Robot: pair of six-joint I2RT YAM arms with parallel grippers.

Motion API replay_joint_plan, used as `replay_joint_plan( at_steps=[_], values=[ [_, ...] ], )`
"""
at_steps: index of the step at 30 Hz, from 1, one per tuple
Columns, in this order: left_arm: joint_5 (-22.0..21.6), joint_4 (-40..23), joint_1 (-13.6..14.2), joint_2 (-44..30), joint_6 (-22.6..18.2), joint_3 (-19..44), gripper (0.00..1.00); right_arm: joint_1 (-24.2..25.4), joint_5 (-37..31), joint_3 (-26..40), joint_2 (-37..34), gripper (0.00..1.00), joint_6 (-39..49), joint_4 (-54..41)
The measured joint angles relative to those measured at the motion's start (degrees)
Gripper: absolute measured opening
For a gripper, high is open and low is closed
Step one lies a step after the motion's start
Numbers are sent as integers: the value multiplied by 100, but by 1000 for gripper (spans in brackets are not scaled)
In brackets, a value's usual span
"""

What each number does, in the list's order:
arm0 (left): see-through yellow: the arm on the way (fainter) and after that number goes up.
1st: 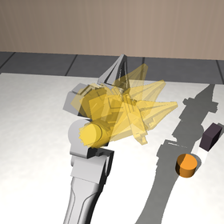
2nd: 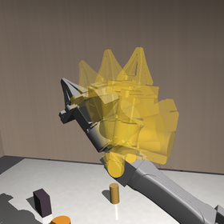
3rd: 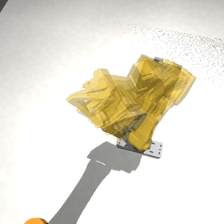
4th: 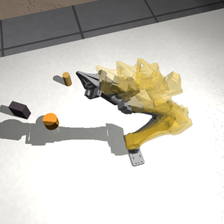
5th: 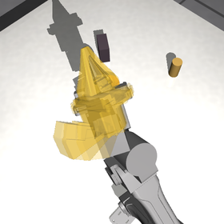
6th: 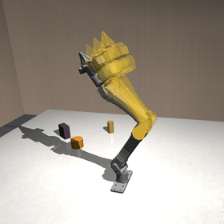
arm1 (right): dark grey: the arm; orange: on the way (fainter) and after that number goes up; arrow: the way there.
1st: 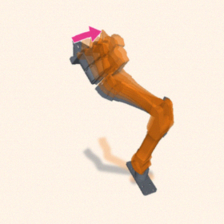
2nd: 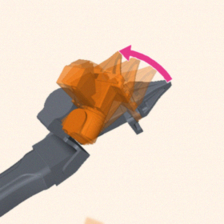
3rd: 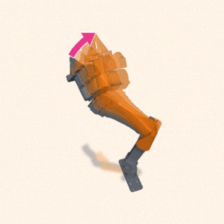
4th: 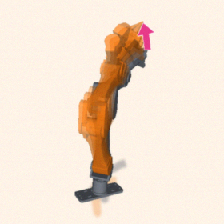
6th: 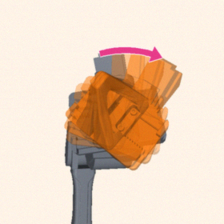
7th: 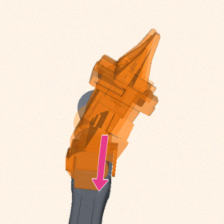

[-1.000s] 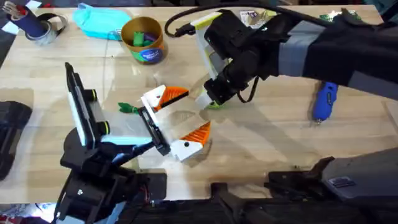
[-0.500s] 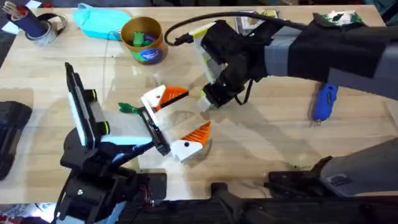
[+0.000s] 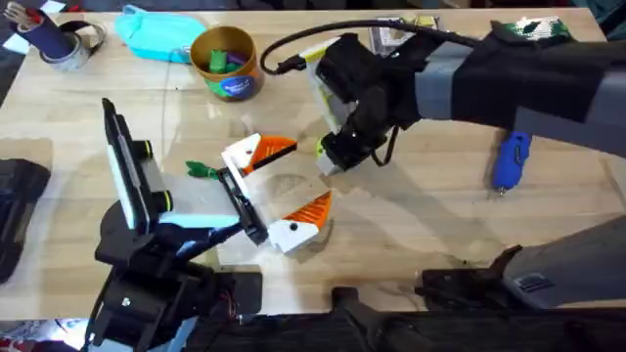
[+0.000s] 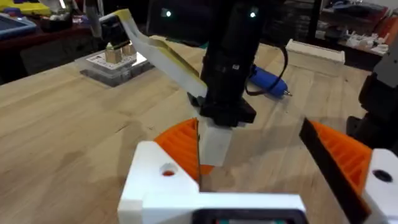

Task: Pick up the gripper from the table and insert it into the empty holder that is missing its gripper. Then pick up a screw, insert it into the mounting hole, and use the screwdriver to tighten it. Finally, clean up the table by picking up the vegetable and placing it into the bucket.

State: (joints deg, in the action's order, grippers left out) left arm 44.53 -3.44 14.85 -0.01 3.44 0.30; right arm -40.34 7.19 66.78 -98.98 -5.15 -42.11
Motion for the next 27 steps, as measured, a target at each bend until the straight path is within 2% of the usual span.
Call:
replay_joint_plan(
  at_steps=[5, 15, 18, 21, 27],
  values=[
    [0, 0, 0, 0, 0, 0, 992, 0, -91, 2, -43, 198, -1, 10],
    [0, 0, 0, 0, 1, 0, 992, 0, -116, 2, -52, 190, -2, 82],
    [-1, 0, 0, 0, 0, 0, 992, 0, -135, 2, -57, 145, -3, 145],
    [-1, 0, 0, 0, 1, 0, 992, 0, -172, 2, -64, 22, -19, 190],
    [0, 0, 0, 0, 1, 0, 992, 0, -181, 2, -64, 7, -24, 198]
  ],
)
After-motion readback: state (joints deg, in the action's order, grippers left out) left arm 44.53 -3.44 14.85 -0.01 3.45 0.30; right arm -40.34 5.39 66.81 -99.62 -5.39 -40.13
